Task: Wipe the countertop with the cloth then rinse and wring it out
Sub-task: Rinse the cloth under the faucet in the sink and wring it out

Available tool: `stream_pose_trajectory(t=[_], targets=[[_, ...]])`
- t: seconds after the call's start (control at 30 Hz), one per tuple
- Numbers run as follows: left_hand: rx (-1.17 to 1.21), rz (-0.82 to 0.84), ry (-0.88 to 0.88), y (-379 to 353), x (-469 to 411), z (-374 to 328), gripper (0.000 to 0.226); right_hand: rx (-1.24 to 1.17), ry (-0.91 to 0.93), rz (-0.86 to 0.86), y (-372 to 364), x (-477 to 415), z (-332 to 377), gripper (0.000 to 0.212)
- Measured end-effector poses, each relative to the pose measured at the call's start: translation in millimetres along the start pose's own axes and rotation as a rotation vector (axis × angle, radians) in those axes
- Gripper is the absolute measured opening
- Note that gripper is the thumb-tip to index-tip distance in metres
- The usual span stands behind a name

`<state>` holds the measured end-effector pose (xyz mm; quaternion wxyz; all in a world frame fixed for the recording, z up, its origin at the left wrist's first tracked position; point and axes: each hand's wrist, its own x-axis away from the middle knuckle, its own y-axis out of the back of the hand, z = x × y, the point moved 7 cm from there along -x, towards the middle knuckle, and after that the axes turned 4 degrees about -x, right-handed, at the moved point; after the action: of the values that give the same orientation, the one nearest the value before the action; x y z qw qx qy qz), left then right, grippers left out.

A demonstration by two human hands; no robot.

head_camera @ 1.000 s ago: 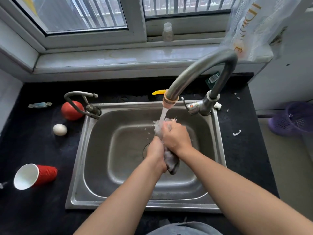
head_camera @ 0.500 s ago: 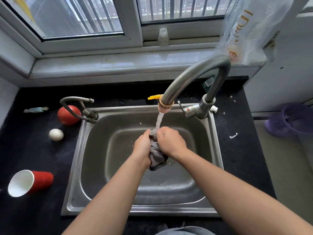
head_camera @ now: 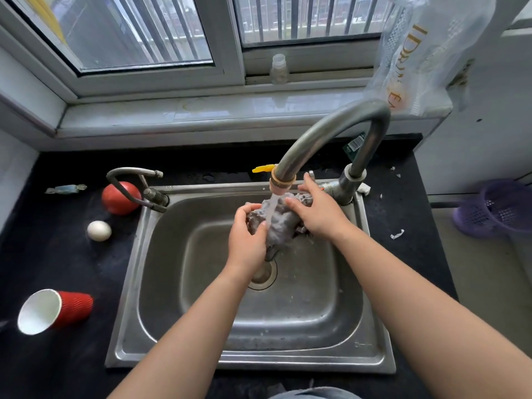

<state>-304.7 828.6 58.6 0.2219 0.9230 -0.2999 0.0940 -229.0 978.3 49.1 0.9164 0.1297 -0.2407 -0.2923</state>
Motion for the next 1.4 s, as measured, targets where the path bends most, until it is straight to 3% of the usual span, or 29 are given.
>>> stream_pose_trajectory(t=[0.13,0.27,0.33,0.4,0.5,0.57,0.63,0.7,0.83,1.0,1.1,1.27,1.4], targets=[[0.034,-0.015,-0.052,3,4,-5,0.029,-0.166,-0.010,-0.091,13,-2,1,0.074],[0.080,-0.040,-0.066,10,5,-9,0.027,-0.167,-0.028,-0.122,13,0,-3,0.066],[0.118,-0.028,0.035,10,5,-2,0.021,-0.163,-0.106,-0.116,3,8,-17,0.045],[0.329,0.083,0.267,-4,10,11,0.009,-0.305,-0.225,-0.084,-16,24,-37,0.020],[0.443,0.130,0.516,-21,23,33,0.032,-0.654,-0.324,-0.143,-29,44,-51,0.021],[0.279,0.095,0.567,-19,30,48,0.038,-0.749,-0.281,-0.112,-30,55,-41,0.021],[0.187,0.247,0.697,-25,45,59,0.047,-0.662,-0.155,-0.019,-30,67,-20,0.024],[0.283,0.377,0.800,-34,55,58,0.060,-0.571,-0.070,0.067,-34,78,-4,0.027],[0.471,0.310,0.892,-36,55,57,0.061,-0.635,-0.016,0.139,-40,91,7,0.018],[0.395,0.089,0.674,-19,44,52,0.032,-0.665,-0.202,-0.087,-38,94,-9,0.017],[0.381,0.112,0.483,-14,44,29,0.023,-0.799,-0.368,-0.198,-37,94,-21,0.009],[0.133,0.133,0.108,-12,43,-8,0.013,-0.790,-0.536,-0.161,-41,93,-23,0.010],[0.060,0.201,-0.089,-14,42,-20,0.012,-0.866,-0.513,-0.022,-42,92,-14,0.014]])
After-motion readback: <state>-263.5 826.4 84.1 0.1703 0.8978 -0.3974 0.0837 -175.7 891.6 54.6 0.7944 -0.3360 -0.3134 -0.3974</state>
